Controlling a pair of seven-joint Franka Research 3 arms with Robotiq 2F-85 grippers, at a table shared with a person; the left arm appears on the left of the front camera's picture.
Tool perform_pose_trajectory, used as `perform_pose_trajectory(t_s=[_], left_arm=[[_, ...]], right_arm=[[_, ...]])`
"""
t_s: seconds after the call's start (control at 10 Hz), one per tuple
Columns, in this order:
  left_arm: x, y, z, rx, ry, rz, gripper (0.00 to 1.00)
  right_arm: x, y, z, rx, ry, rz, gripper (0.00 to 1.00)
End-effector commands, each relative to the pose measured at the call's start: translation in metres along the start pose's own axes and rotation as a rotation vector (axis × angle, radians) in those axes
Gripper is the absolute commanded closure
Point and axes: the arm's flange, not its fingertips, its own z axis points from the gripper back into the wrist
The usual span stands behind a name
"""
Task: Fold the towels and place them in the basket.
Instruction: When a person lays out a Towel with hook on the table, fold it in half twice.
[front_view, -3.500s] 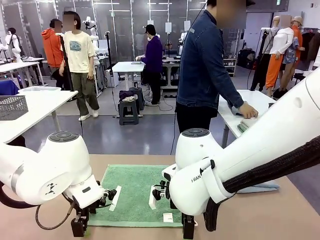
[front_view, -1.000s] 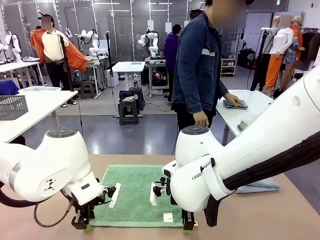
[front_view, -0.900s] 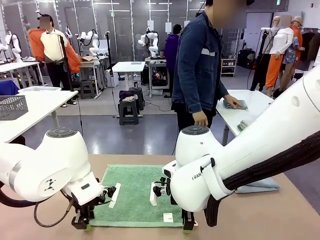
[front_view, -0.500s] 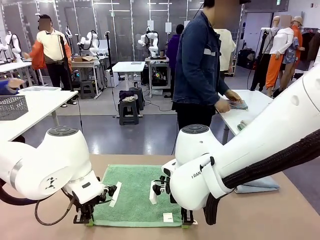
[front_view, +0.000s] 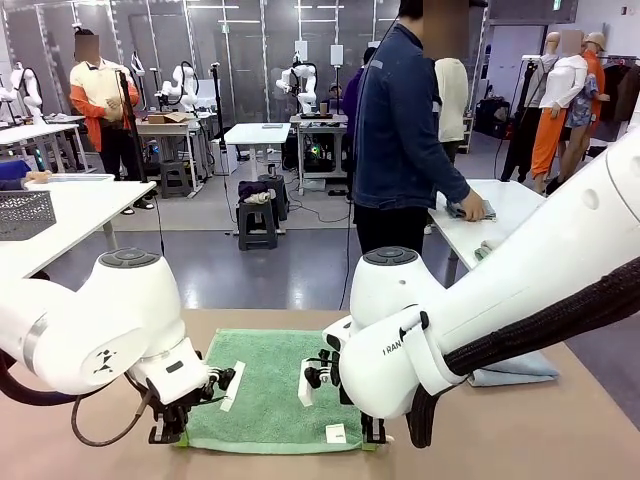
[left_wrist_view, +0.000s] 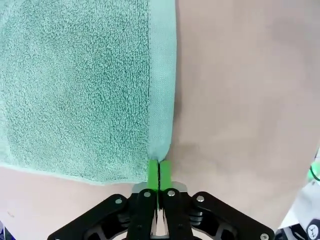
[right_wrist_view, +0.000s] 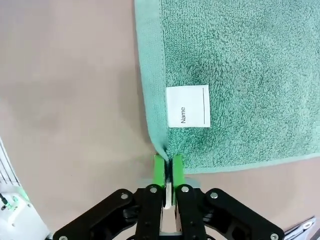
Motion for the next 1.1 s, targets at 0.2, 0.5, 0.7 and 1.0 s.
perform_pose_trajectory(t_s=[0.2, 0.5, 0.7, 1.0], left_arm=[[0.000, 0.000, 0.000, 0.000, 0.000, 0.000, 1.00], [0.000, 0.000, 0.000, 0.000, 0.000, 0.000, 1.00], [0.005, 0.002, 0.014, 0.026, 0.004, -0.003, 0.99], [0.014, 0.016, 0.041, 0.126, 0.030, -0.017, 0.99]], right_arm=[[0.000, 0.000, 0.000, -0.001, 0.001, 0.002, 1.00], [0.000, 0.000, 0.001, 0.000, 0.002, 0.000, 0.93], [0.006, 0.004, 0.024, -0.023, -0.013, 0.011, 0.93], [0.011, -0.010, 0.058, -0.069, 0.000, 0.016, 0.93]])
